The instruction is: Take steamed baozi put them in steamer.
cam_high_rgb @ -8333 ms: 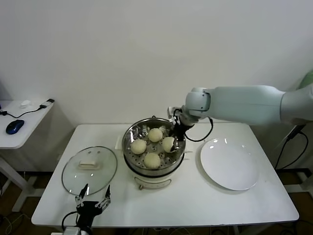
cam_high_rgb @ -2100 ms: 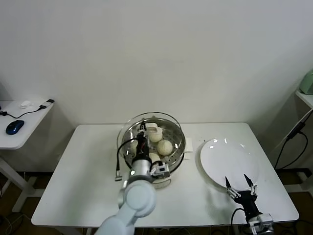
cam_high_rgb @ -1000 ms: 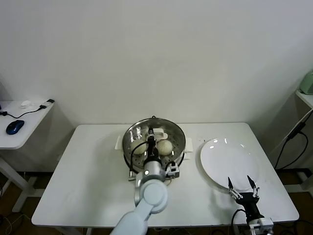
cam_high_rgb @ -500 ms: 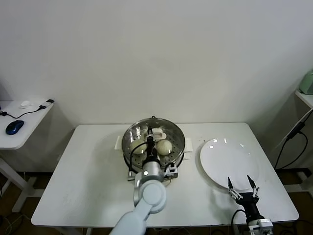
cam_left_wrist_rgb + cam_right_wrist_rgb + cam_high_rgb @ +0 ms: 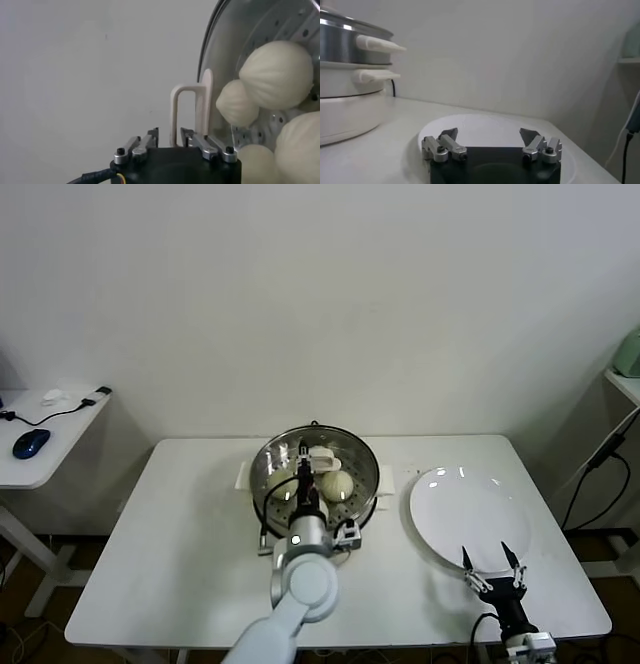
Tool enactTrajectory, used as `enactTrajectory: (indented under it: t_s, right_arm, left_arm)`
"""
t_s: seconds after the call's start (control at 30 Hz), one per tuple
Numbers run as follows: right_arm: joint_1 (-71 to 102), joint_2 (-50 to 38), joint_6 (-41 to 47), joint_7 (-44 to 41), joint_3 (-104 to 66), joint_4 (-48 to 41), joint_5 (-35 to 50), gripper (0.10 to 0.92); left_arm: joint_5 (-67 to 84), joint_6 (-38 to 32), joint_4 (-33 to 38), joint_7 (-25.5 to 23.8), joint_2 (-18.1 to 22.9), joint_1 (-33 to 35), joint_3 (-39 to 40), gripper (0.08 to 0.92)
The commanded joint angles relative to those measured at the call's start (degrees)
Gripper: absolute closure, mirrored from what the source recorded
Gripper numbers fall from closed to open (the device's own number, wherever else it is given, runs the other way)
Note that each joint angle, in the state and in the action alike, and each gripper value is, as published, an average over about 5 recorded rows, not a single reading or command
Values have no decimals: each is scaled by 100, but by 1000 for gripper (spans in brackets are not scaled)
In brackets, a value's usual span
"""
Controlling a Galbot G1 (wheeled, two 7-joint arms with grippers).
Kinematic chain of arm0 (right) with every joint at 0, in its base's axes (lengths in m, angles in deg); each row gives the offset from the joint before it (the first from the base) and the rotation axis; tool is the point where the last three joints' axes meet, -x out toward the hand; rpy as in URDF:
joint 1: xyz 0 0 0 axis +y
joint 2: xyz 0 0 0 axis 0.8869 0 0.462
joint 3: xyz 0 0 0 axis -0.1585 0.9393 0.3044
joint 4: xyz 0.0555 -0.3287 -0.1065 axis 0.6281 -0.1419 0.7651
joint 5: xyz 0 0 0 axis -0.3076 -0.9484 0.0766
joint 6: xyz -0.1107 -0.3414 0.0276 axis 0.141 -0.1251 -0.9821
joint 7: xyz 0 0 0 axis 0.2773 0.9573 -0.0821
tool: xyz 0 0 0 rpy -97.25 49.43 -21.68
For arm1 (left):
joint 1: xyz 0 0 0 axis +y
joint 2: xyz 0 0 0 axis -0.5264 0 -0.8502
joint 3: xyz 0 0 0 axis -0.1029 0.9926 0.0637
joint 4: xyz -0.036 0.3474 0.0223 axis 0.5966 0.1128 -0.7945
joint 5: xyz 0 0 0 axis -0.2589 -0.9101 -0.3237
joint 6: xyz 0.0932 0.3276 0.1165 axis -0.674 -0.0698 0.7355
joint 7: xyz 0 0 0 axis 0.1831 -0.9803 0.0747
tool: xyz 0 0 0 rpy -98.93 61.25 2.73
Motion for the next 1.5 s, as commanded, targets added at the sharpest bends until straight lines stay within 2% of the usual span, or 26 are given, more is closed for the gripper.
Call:
enactTrajectory:
  t_s: [0.03, 0.3, 0.47, 0.63, 0.7, 0.8, 0.93, 1.03, 1.17, 1.3, 1.4, 1.5]
  right_arm:
    - [19, -27, 37, -72, -7, 48, 6, 203]
    - [28, -28, 171, -21, 20, 98, 14, 203]
    - [142, -21, 91, 142, 24, 285, 155, 203]
    - [194, -14, -15, 59, 11, 358, 304, 203]
    - [174, 20, -102, 105, 12, 354, 300, 203]
    - [166, 54, -194, 141, 4, 365, 359, 203]
    - [147, 76, -183, 192, 5, 344, 541, 203]
    - [93, 89, -77, 284, 23, 263, 656, 203]
    - [26, 93, 103, 338, 62, 195, 835, 203]
    - [11, 75, 196, 272, 91, 218, 870, 203]
    - [-11, 60, 236, 250, 106, 229, 863, 203]
    - [-45, 40, 264, 247, 125, 220, 862, 203]
  left_arm:
    - [-63, 68, -50, -1, 40, 22, -12, 571]
    - [101, 34, 76, -2, -32, 1, 12, 346]
    - [521, 39, 591, -29, -169, 102, 132, 212]
    - [976, -24, 1320, -66, -374, 390, 179, 178]
    - [1267, -165, 1535, 170, -490, 563, 121, 178]
    - [2292, -786, 1872, 933, -623, 886, -244, 177]
    - [4547, -2049, 2287, 2158, -748, 1343, -1315, 177]
    - [6377, -2848, 2523, 2636, -895, 1717, -2347, 177]
    - [8697, -3967, 2568, 2555, -1081, 2418, -3964, 177]
    - [10614, -4494, 2100, 2170, -1474, 3042, -5048, 177]
    - [11324, -4872, 1534, 1995, -1681, 3351, -5138, 177]
    - [11191, -5214, 1008, 1869, -1673, 3464, -4882, 177]
